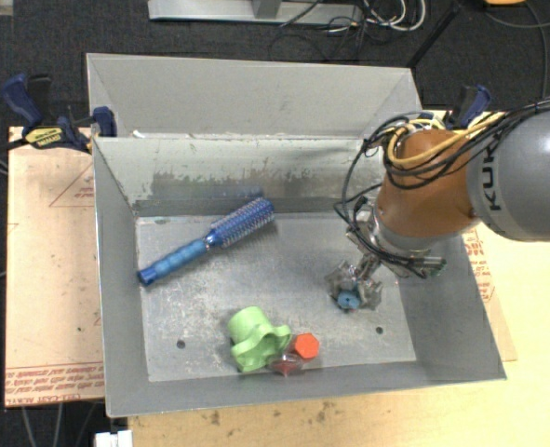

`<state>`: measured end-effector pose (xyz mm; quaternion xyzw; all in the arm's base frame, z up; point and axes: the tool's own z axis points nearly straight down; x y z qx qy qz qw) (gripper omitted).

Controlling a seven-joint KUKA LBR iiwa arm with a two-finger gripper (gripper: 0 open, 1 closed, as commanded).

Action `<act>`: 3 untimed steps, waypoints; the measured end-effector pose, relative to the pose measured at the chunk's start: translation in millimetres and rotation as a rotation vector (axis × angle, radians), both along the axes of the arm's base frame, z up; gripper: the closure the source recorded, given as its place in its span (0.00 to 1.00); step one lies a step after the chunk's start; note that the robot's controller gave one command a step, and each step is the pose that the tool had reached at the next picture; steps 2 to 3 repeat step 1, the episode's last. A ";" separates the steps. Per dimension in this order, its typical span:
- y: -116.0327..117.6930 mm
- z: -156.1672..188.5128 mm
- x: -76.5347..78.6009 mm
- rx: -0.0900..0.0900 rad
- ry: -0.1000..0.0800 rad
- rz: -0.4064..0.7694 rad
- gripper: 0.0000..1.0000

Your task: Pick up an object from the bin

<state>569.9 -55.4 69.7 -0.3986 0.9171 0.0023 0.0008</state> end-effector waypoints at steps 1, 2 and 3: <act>-25.0 146.1 -77.9 -0.005 -0.008 -0.044 1.00; -25.0 146.1 -77.9 -0.005 -0.008 -0.044 1.00; -25.0 146.1 -77.9 -0.005 -0.008 -0.044 1.00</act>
Offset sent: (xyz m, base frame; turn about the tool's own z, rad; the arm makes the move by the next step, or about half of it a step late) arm -0.0786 -0.0245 0.1421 0.0391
